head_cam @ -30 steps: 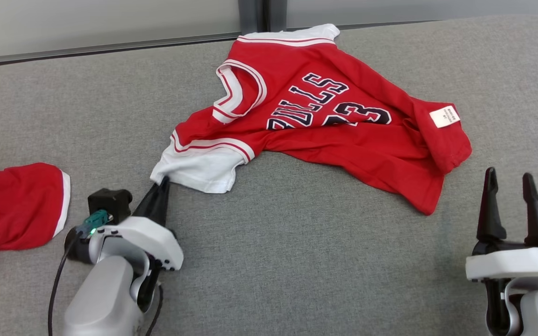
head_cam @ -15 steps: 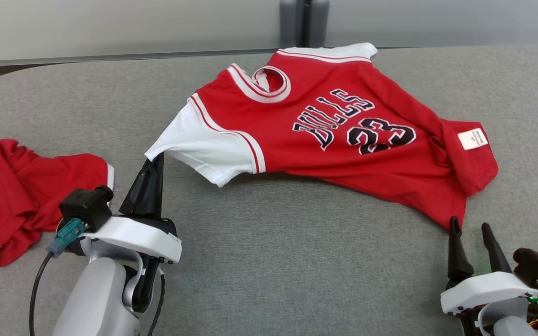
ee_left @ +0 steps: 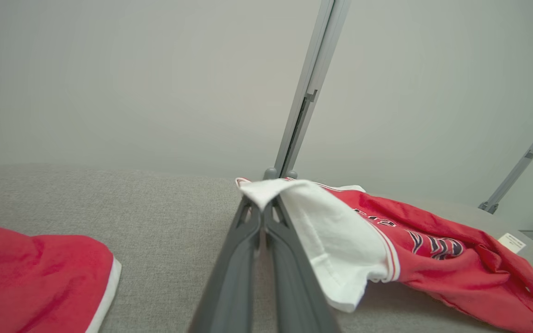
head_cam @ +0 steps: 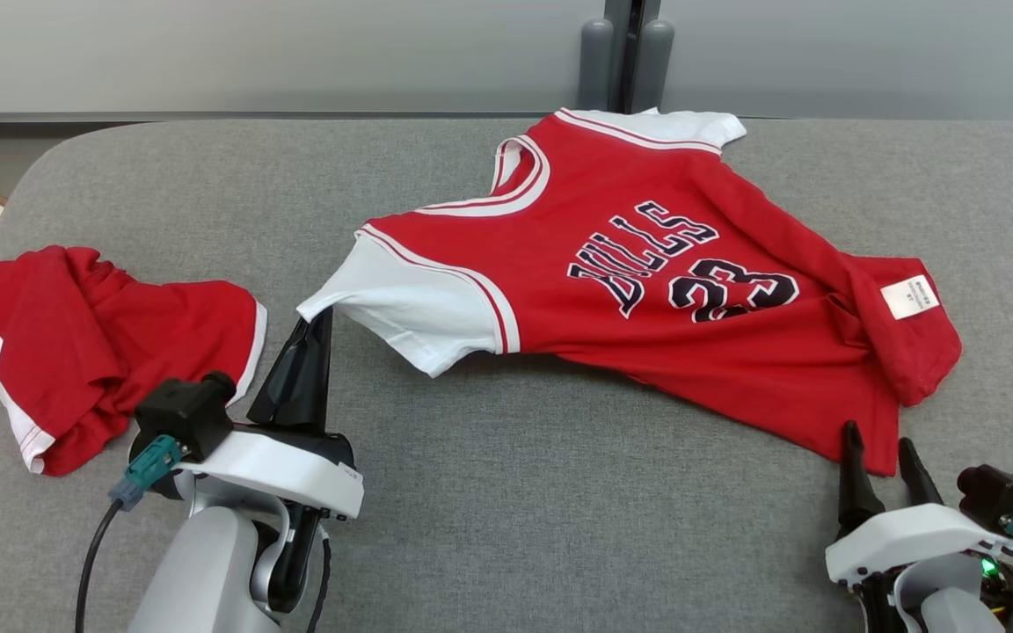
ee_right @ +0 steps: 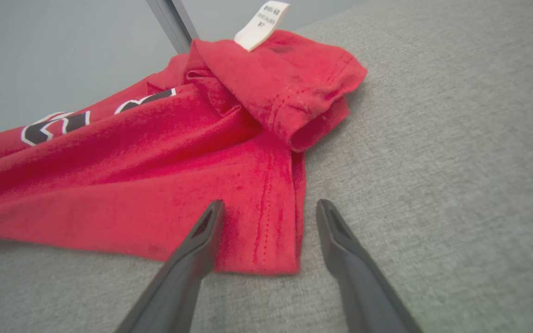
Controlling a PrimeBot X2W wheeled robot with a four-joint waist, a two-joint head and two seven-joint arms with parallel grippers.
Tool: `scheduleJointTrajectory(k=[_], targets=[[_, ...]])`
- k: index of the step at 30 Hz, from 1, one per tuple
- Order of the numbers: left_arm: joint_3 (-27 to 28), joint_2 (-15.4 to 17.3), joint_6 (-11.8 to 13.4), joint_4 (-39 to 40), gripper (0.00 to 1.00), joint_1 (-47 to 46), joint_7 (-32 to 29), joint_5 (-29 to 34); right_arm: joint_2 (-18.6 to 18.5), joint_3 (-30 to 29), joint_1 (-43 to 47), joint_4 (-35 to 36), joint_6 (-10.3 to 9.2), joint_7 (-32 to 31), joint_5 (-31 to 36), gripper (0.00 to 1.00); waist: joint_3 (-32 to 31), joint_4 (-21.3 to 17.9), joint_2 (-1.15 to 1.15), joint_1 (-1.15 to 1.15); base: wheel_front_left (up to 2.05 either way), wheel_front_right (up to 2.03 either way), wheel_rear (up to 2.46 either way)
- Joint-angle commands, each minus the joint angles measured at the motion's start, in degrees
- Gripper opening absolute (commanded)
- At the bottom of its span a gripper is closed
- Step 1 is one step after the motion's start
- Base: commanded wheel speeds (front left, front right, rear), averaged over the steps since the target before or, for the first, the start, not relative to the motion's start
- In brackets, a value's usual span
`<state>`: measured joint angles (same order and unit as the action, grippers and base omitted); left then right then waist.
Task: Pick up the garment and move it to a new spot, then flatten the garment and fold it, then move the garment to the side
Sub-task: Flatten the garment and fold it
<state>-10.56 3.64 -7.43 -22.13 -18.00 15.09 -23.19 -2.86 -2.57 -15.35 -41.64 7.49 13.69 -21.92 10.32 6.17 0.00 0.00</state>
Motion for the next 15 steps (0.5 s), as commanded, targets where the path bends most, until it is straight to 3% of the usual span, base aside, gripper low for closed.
scheduleJointTrajectory(k=[1, 2, 3, 8, 15], targets=[[0.01, 0.30, -0.07, 0.21, 0.00, 0.10, 0.11, 0.37, 0.00, 0.57, -0.67, -1.63, 0.00, -0.64, -0.94, 0.83, 0.23, 0.26, 0.00, 0.00, 0.00, 0.00, 0.00], [-0.03, 0.29, -0.07, 0.15, 0.00, 0.06, 0.11, 0.39, 0.01, 1.09, -0.92, -2.25, 0.00, -1.04, -1.57, 0.17, 0.32, 0.36, 0.00, 0.00, 0.00, 0.00, 0.00], [-0.04, 0.29, -0.07, 0.08, 0.00, -0.02, 0.10, 0.40, 0.13, 1.77, -1.22, -2.77, 0.00, -1.19, -1.96, 0.00, 0.39, 0.44, 0.00, 0.00, 0.00, 0.00, 0.00], [0.37, 0.31, -0.07, -0.12, 0.00, -0.34, 0.11, 0.24, 0.21, 4.10, -1.79, -2.87, 0.01, -0.94, -5.70, 0.00, 0.35, 0.60, 0.00, 0.00, 0.00, 0.00, 0.00], [1.25, -0.31, -0.07, 0.90, 0.00, -2.47, 0.11, -12.43, -0.31, 7.46, -3.31, 7.47, 0.06, -0.10, -11.48, 0.00, -1.41, -0.03, 0.00, 0.00, 0.00, 0.00, 0.00]])
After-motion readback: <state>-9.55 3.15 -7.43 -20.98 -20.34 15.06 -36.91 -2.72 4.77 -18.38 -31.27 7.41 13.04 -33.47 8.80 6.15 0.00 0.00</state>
